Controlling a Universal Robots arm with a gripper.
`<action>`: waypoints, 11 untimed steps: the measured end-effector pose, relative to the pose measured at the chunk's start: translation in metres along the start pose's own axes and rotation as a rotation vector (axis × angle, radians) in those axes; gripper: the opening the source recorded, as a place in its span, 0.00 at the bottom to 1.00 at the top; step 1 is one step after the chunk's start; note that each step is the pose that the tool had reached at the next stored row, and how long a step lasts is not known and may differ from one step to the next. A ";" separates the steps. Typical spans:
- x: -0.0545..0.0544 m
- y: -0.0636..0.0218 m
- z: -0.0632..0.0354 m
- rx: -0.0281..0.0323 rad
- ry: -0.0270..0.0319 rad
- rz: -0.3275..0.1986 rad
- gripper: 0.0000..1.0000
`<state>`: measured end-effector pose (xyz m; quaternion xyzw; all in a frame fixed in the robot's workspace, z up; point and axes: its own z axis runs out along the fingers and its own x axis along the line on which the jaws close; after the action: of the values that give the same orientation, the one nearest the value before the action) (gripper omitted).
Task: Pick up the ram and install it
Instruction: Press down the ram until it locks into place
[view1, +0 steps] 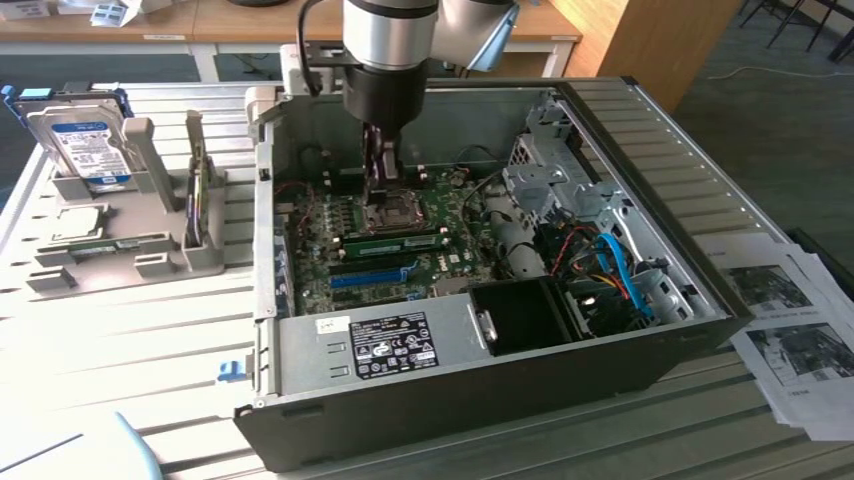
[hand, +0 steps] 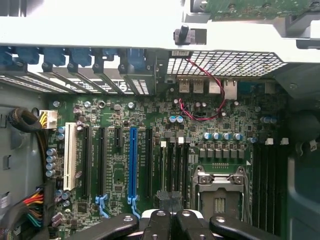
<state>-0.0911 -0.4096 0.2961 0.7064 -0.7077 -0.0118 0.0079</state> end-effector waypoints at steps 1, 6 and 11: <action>0.000 0.0000 -0.0007 0.0000 0.0000 0.000 0.09; 0.000 0.0001 -0.0049 0.0000 0.0000 0.000 0.09; 0.000 0.0002 -0.0109 0.0000 0.0000 0.000 0.09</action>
<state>-0.0910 -0.4096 0.3070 0.7064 -0.7077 -0.0118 0.0079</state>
